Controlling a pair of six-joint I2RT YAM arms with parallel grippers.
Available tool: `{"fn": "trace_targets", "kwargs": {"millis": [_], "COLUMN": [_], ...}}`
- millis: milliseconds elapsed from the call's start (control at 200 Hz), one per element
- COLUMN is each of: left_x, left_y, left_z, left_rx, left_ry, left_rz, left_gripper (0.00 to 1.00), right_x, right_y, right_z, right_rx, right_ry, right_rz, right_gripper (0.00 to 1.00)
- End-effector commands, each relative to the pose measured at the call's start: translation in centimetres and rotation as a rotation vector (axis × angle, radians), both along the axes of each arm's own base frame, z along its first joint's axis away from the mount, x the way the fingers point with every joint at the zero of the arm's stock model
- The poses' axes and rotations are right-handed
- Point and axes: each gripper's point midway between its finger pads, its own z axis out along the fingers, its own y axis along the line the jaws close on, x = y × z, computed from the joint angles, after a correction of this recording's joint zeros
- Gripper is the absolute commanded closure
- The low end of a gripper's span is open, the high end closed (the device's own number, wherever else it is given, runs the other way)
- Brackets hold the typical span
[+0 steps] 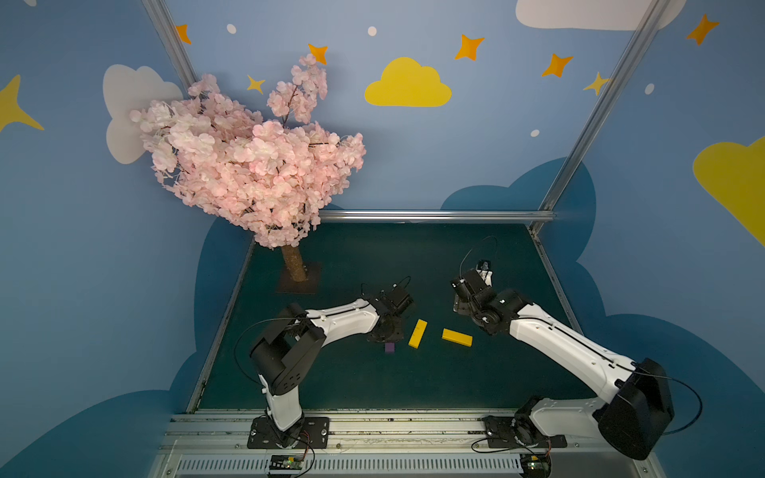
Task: Assemble the letter k with building blocks
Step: Assemble the building block at the center of the board.
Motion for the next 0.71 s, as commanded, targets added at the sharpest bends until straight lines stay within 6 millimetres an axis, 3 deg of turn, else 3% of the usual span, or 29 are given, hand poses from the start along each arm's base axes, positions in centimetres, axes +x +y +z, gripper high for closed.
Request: {"fn": "trace_targets", "kwargs": {"millis": [0, 255, 295, 345, 385, 516, 701], "left_x": [0.3, 0.6, 0.5, 0.4, 0.3, 0.3, 0.5], "left_y": [0.1, -0.1, 0.0, 0.1, 0.2, 0.8, 1.1], "left_z": [-0.5, -0.7, -0.9, -1.0, -1.0, -0.9, -0.1], "left_rx": [0.013, 0.013, 0.017, 0.019, 0.019, 0.035, 0.028], "left_ry": [0.007, 0.014, 0.019, 0.023, 0.023, 0.022, -0.009], "left_rz": [-0.002, -0.005, -0.004, -0.003, 0.001, 0.011, 0.021], "left_gripper": [0.8, 0.79, 0.73, 0.52, 0.46, 0.35, 0.35], "right_x": [0.1, 0.1, 0.1, 0.1, 0.1, 0.0, 0.0], "right_y": [0.2, 0.2, 0.2, 0.1, 0.1, 0.2, 0.5], "right_z": [0.6, 0.7, 0.7, 0.8, 0.8, 0.8, 0.5], "right_rx": [0.011, 0.008, 0.007, 0.007, 0.008, 0.012, 0.024], "right_ry": [-0.01, -0.01, -0.01, -0.014, -0.015, -0.015, -0.004], "right_rz": [-0.002, -0.001, 0.0, -0.003, -0.005, -0.003, 0.005], "right_gripper": [0.2, 0.2, 0.19, 0.2, 0.2, 0.2, 0.2]}}
